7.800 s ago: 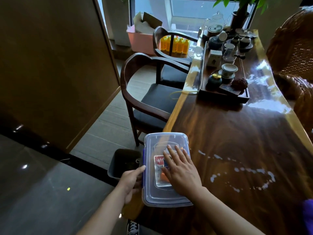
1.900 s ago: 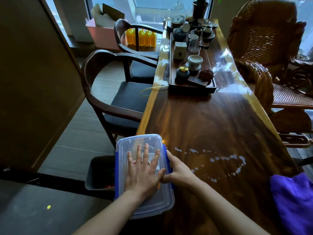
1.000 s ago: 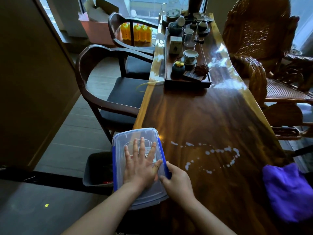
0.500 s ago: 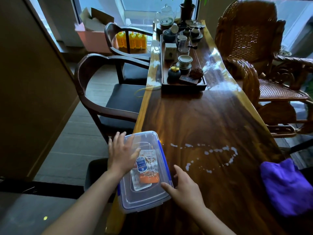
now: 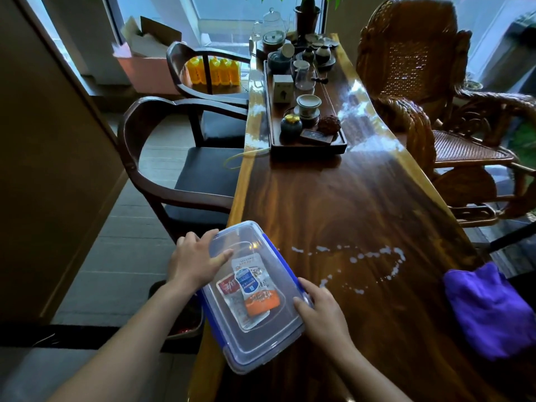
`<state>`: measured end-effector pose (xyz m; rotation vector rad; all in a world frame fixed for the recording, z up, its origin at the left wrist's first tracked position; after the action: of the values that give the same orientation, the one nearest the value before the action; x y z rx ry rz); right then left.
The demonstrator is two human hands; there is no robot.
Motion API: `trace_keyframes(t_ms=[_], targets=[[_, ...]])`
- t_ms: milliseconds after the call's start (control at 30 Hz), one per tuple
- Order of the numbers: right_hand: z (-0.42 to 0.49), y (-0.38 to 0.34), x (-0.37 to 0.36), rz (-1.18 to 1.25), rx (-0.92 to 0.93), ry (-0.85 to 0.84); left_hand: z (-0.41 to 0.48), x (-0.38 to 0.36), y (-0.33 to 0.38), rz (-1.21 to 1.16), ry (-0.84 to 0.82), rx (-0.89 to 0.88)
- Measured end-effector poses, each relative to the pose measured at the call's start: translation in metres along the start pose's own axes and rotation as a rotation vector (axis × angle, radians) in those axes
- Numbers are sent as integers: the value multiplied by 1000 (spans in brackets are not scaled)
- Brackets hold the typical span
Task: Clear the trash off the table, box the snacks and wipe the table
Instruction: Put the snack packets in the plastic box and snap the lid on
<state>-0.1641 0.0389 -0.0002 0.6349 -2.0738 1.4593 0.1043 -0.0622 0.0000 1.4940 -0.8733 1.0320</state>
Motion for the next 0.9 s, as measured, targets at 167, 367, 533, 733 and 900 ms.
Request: trace_keyframes(t_ms=[167,367,533,733,900], targets=[[33,-12,18,-40,12,72,-1,18,12,11,22,73],[78,-20,50,-60,27,216,3,23,27,-23,53,85],[118,-27,79,-117,78,291,11,15,50,-124,54,92],[172,-28,109,-157,65,323,37,0,92,-149,60,100],[215,-30,129,-178,48,324,63,-10,126,-119,66,97]])
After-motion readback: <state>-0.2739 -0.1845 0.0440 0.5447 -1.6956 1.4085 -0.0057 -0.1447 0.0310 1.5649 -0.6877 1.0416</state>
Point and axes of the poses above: each hand's wrist, its own z-axis towards the middle knuckle, its own x-axis out of the back of the hand, y = z × x, the point moved 1 cm from there along z, towards the middle knuckle, and after that the axes turned 5 degrees about y, right-handed, at the moved point
